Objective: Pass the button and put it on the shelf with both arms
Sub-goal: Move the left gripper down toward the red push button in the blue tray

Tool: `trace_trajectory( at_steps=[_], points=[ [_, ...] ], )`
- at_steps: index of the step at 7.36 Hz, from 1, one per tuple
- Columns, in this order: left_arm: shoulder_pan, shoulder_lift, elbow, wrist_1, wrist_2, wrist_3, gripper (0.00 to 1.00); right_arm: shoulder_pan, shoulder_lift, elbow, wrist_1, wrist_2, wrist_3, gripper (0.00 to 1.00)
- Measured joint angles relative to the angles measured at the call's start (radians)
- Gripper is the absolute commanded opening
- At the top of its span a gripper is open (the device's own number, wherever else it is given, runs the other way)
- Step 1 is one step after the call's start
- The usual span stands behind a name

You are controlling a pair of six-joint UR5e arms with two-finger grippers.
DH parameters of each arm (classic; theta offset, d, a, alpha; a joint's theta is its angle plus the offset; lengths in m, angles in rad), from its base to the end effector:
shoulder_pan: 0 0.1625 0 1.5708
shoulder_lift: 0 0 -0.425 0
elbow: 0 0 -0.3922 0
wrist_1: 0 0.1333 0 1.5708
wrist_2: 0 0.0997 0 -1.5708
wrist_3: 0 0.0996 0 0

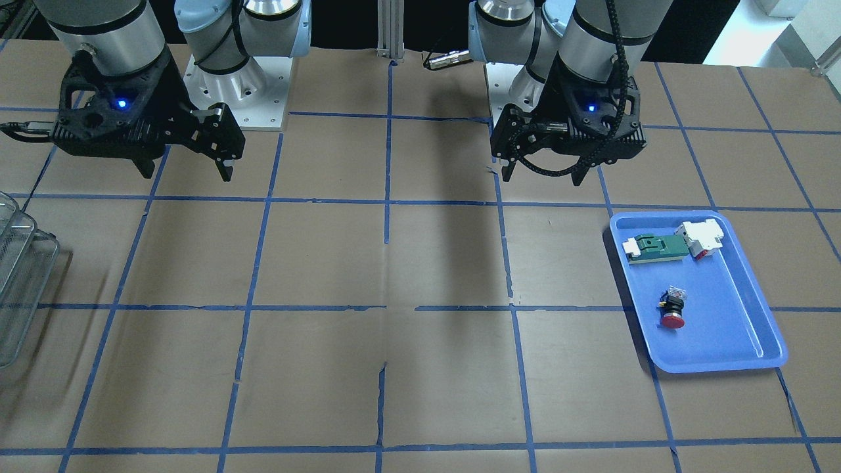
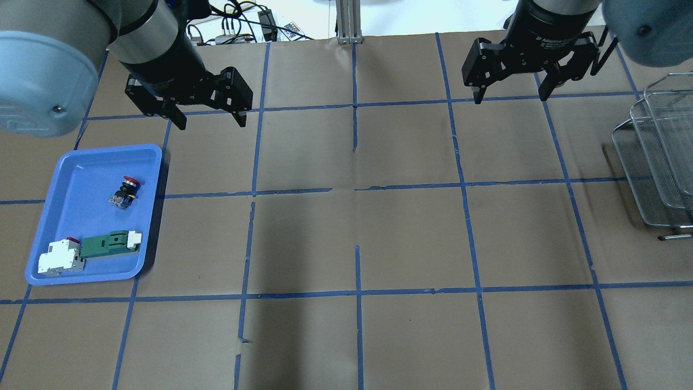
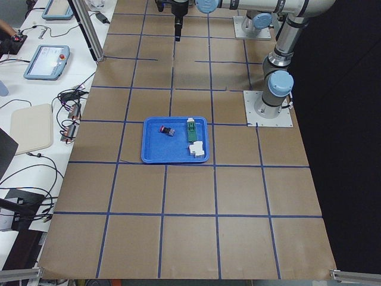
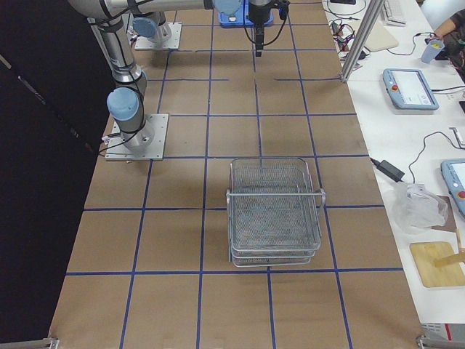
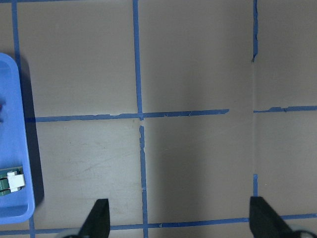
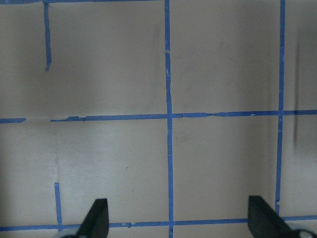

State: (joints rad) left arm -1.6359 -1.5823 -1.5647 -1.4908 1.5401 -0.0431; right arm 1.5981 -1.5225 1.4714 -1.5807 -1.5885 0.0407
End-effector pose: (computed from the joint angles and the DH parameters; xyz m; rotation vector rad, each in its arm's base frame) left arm -0.1689 -0.4940 0.4935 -0.0359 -3.1047 0.1131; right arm 0.1456 -0.5140 0.5137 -0.0218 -3.1244 0.0962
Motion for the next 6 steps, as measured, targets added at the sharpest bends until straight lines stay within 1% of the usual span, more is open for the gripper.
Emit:
trace_trajectory(
  at_steps=[3,5,6],
  points=[
    [0.023,0.002,0.001,0.003,0.008,-0.002,1.0,0.0,-0.002,0.004,-0.006,0.018,0.0,1.0],
    [0.099,-0.023,-0.01,0.028,0.004,0.021,1.0,0.0,-0.002,0.006,-0.005,0.021,-0.001,1.0],
    [0.153,-0.041,-0.037,0.057,0.003,0.048,1.0,0.0,-0.002,0.007,-0.005,0.022,-0.001,1.0]
  ],
)
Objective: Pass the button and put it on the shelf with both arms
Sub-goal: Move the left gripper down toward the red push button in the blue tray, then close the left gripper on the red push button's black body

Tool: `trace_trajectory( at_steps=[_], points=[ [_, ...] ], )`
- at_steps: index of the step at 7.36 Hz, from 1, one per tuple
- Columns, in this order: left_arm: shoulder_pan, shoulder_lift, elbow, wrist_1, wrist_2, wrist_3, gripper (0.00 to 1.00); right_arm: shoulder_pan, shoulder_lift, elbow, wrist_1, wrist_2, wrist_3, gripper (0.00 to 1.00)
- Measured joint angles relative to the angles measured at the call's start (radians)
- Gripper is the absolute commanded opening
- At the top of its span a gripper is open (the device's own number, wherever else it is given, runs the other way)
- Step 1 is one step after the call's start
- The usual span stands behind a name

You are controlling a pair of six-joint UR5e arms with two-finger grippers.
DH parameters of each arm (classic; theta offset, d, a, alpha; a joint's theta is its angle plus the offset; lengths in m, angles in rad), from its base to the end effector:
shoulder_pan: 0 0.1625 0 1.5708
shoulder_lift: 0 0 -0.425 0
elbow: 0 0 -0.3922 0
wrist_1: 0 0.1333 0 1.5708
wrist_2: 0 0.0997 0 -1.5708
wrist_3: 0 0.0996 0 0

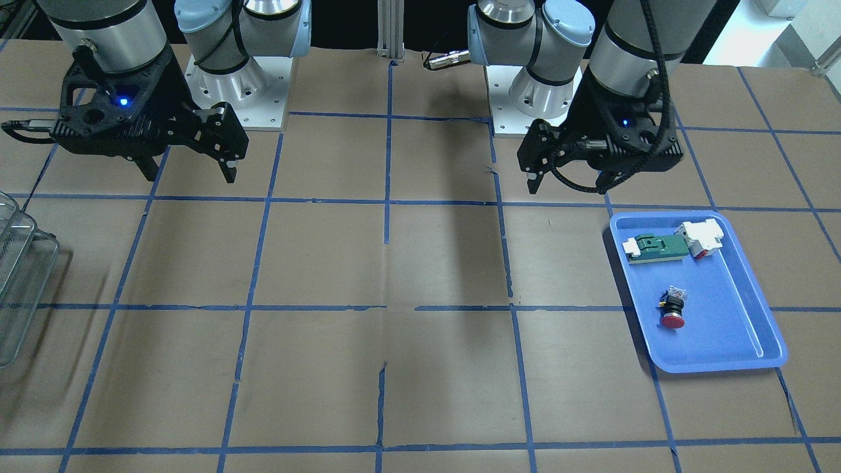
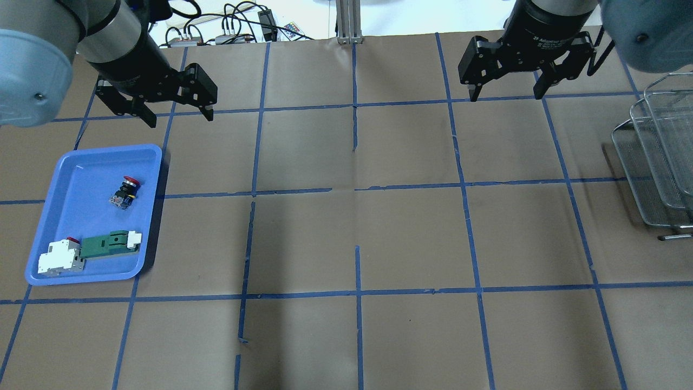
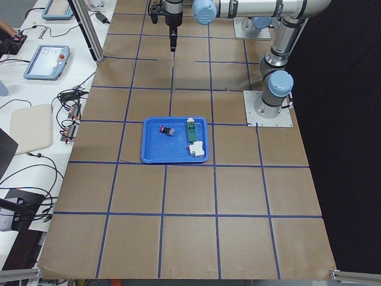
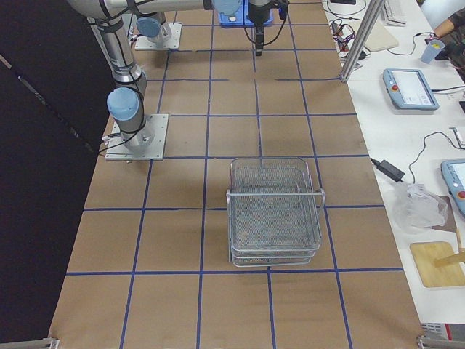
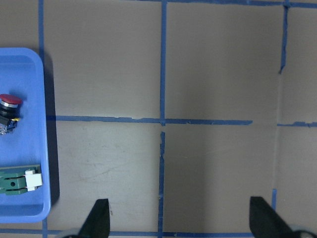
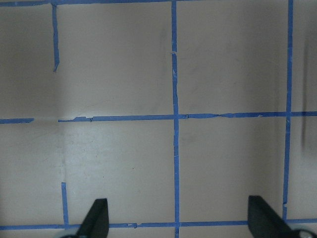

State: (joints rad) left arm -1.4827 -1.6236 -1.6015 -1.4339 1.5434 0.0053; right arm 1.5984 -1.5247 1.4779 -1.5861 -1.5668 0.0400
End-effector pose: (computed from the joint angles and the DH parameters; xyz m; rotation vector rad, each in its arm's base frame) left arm -0.0899 -0.5281 0.4601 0.1278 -3.1129 0.0851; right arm 0.1479 -0.5132 0.5122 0.0192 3.1339 -0.0971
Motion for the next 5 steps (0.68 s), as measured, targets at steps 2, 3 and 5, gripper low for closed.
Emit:
trace_trajectory(
  at_steps=[2,3,5],
  points=[
    [0.147,-0.031,-0.109,0.107,-0.004,0.089,1.0,0.0,-0.001,0.001,0.001,0.0,0.0,1.0],
    [0.217,-0.049,-0.167,0.205,-0.005,0.215,1.0,0.0,-0.001,0.001,0.001,0.0,0.0,1.0],
    [0.334,-0.109,-0.245,0.348,-0.008,0.447,1.0,0.0,-0.002,0.001,0.002,0.001,-0.002,1.0]
  ],
)
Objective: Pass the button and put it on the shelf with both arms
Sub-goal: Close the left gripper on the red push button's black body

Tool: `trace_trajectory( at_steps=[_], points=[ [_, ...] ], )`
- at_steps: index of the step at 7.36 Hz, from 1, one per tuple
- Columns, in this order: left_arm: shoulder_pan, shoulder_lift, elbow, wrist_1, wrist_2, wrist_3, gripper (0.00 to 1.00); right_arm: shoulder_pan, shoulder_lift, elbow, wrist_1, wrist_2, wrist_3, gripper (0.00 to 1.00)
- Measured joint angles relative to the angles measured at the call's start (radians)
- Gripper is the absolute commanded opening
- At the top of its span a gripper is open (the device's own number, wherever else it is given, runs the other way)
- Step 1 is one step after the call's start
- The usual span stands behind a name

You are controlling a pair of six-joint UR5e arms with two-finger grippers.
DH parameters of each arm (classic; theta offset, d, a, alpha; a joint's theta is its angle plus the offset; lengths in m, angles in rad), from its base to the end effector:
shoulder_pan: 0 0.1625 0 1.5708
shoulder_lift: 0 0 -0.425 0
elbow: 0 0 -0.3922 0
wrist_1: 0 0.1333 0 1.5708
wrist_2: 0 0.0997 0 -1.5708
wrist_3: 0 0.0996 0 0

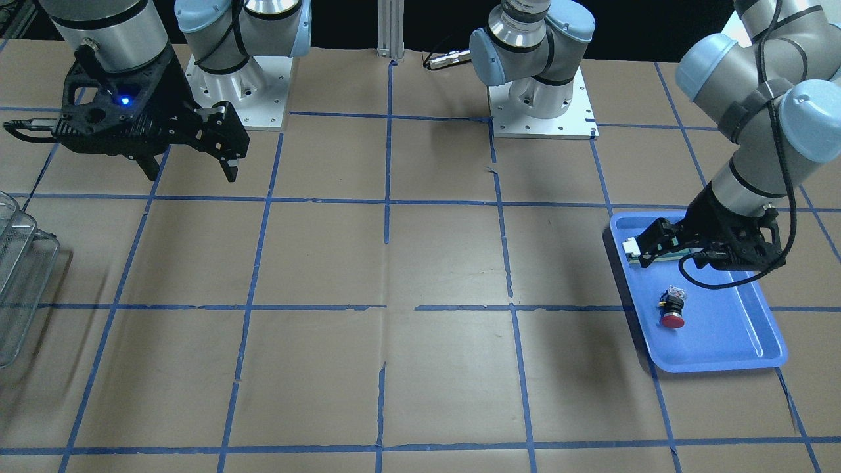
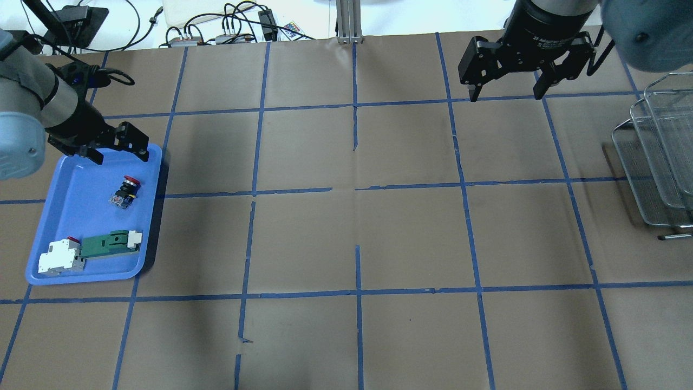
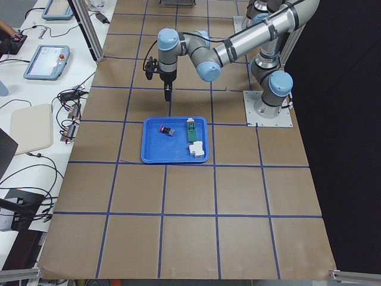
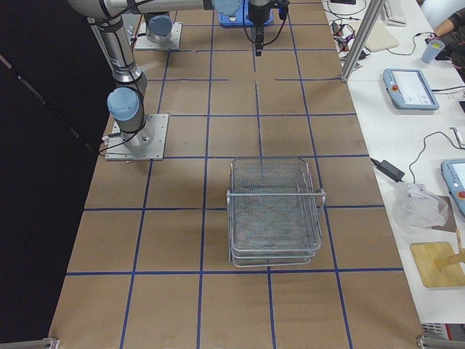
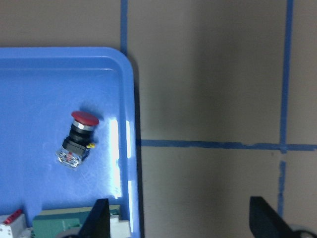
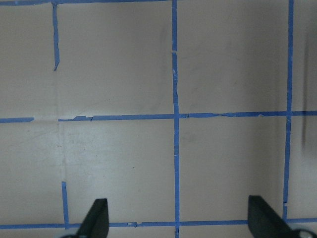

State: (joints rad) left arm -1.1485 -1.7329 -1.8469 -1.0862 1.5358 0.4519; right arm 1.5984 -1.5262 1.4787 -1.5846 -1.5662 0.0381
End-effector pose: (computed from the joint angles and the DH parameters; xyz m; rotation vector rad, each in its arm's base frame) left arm 0.0916 -0.5376 0.3207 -0.0476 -3.1279 0.0889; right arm 0.1480 -0.5124 0.5124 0.0162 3.1335 -0.0958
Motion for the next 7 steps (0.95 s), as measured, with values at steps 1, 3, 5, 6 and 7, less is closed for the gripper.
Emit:
trace_trajectory(
  at_steps=[1,3,5,6,7],
  points=[
    [0.046,-0.049,-0.025,0.076,-0.001,0.129,1.0,0.0,0.0,0.0,0.0,0.0,-0.003,1.0],
    [0.09,-0.148,-0.048,0.196,-0.003,0.424,1.0,0.001,-0.001,0.0,0.0,0.0,-0.007,1.0],
    [0.12,-0.206,-0.052,0.221,-0.005,0.602,1.0,0.002,-0.002,0.0,0.0,0.001,-0.007,1.0],
    [0.128,-0.23,-0.053,0.223,-0.005,0.623,1.0,0.002,-0.001,0.0,0.0,0.001,-0.008,1.0],
    [0.132,-0.251,-0.055,0.224,-0.005,0.63,0.83,0.002,-0.001,0.0,0.0,0.002,-0.009,1.0]
  ],
)
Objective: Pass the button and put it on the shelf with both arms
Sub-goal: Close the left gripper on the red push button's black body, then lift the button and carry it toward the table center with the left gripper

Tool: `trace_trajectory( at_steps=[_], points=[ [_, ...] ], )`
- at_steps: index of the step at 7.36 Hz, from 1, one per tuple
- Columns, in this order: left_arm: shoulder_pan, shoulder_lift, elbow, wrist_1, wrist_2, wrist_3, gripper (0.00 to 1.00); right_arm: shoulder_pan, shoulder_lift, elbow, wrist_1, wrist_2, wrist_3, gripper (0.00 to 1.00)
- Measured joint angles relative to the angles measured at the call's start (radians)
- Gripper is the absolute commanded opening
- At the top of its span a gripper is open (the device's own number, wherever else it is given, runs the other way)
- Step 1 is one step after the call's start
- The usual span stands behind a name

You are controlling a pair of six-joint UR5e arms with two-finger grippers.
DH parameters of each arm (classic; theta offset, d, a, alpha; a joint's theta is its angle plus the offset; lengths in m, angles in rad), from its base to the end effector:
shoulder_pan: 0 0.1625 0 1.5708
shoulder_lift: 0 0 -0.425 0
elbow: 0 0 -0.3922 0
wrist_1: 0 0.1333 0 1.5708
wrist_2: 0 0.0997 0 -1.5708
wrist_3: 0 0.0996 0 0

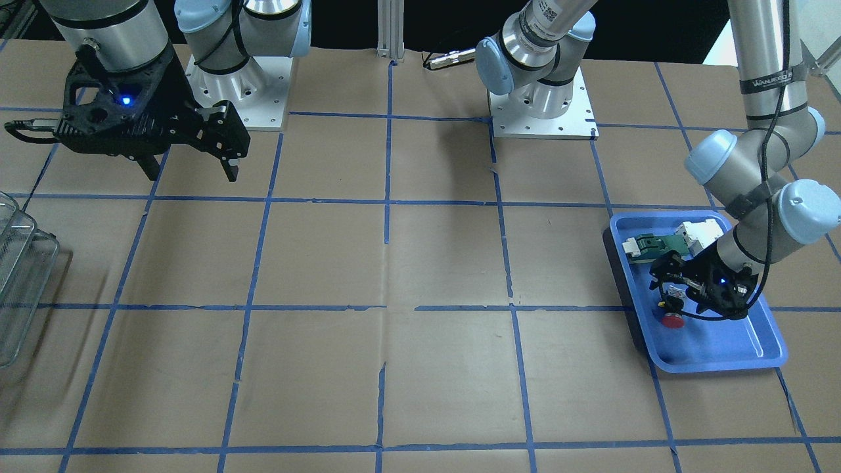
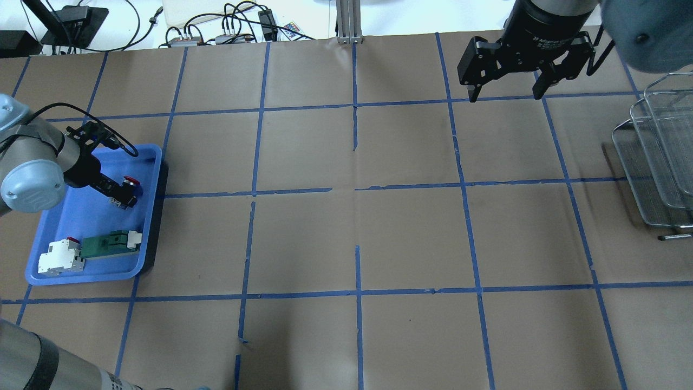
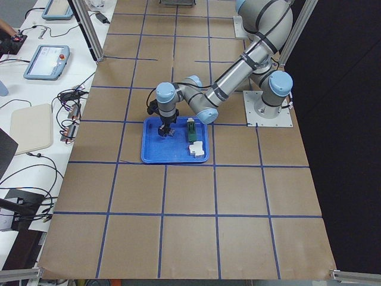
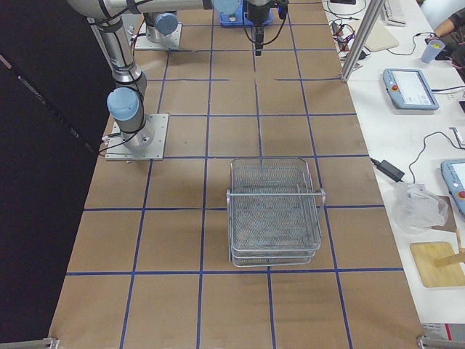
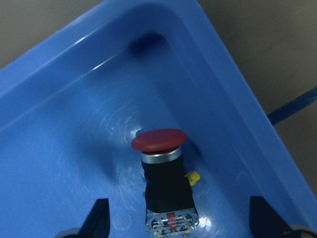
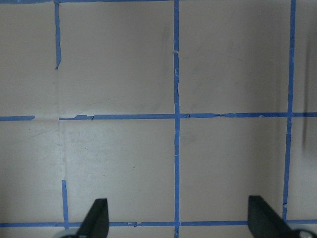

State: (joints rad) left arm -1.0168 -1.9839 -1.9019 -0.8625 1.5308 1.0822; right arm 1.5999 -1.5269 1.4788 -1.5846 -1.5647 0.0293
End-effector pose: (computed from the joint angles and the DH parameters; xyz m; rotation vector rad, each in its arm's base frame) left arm 0.1753 -0.5444 0.1830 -0.8050 -2.9813 0.0072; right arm 0.1489 -0.5120 0.5127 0.0000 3.1322 -0.0967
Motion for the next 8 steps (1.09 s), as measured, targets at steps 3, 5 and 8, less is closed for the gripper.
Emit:
trace_trajectory(
  at_steps=[3,5,8],
  points=[
    [0.007,-0.028,-0.008,0.003,0.001,0.009,0.0,0.0,0.001,0.0,0.004,-0.001,-0.005,1.0],
    [0.007,-0.022,-0.001,0.006,0.001,0.028,0.0,0.0,0.001,0.0,0.007,-0.001,-0.007,1.0],
    [-0.06,-0.003,0.091,-0.073,-0.023,0.172,0.0,0.0,0.001,0.0,0.008,-0.001,-0.007,1.0]
  ],
)
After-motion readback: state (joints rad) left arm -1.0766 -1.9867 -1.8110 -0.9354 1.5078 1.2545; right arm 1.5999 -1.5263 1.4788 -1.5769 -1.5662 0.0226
